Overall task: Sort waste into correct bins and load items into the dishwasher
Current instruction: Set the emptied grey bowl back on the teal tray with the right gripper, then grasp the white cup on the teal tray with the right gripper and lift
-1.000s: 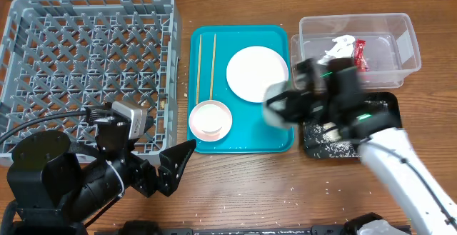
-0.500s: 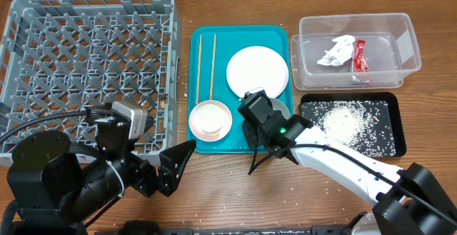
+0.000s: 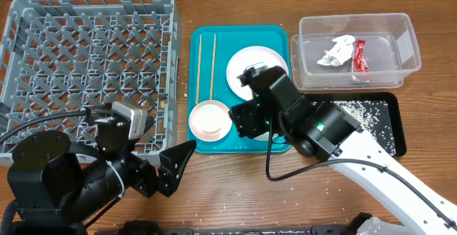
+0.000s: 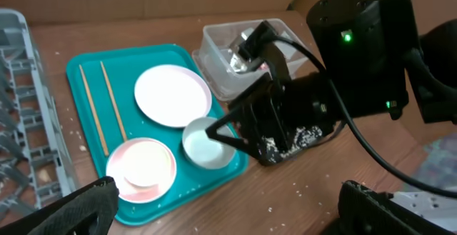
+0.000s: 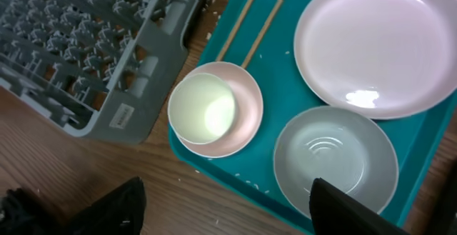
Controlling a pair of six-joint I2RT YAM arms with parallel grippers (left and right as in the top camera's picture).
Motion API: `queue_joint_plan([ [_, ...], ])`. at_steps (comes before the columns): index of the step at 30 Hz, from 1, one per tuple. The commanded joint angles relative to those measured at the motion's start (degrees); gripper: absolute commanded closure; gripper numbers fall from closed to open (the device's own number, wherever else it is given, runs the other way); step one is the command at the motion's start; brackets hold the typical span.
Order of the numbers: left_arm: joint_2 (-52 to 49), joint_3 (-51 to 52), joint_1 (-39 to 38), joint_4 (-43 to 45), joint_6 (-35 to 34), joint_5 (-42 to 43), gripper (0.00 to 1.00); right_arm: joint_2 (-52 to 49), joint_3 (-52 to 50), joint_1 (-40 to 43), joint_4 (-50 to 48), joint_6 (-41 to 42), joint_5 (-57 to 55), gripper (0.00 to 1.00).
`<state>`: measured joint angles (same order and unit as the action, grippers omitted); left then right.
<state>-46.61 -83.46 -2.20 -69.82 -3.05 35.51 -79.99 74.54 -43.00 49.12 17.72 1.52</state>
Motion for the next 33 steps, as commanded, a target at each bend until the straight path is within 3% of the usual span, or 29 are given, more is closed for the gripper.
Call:
queue_joint_plan([
  [1,0.17,-0.55,0.31,0.04,-2.54,1.55,0.00,1.46,1.51,2.78,-0.59,3.74,4.11,0.28],
  [8,0.15,-0.55,0.31,1.20,-2.54,-2.23,0.00,-7.52,1.49,0.28,-2.21,3.76,6.93,0.36],
  [14,0.17,-0.59,0.31,-7.23,-2.78,-16.22,0.00,-18.49,1.49,-0.02,-7.50,3.82,6.93,0.43],
  [17,0.17,-0.61,0.31,-9.77,-2.73,-16.48,0.00,-23.50,1.49,0.00,-10.43,4.31,6.62,0.46],
  [20,0.15,-0.59,0.31,-9.62,-2.86,-16.48,0.00,-25.16,1.49,0.00,-11.63,5.07,3.02,0.69],
  [24,0.13,-0.59,0.31,-8.72,-4.09,-16.48,0.00,-25.14,1.51,0.00,-12.07,5.05,3.06,0.73],
  [27,0.11,-0.57,0.31,-6.99,-8.72,-16.70,0.00,-25.16,1.51,0.00,-11.78,5.09,3.08,0.93],
  [30,-0.55,-0.55,0.31,-6.62,-14.95,-19.43,0.00,-24.46,2.03,0.33,-10.14,5.05,3.08,0.96],
  [33,-1.90,-0.55,0.31,-6.60,-16.46,-19.37,0.00,-21.77,3.91,1.64,-7.39,5.01,3.10,0.96],
])
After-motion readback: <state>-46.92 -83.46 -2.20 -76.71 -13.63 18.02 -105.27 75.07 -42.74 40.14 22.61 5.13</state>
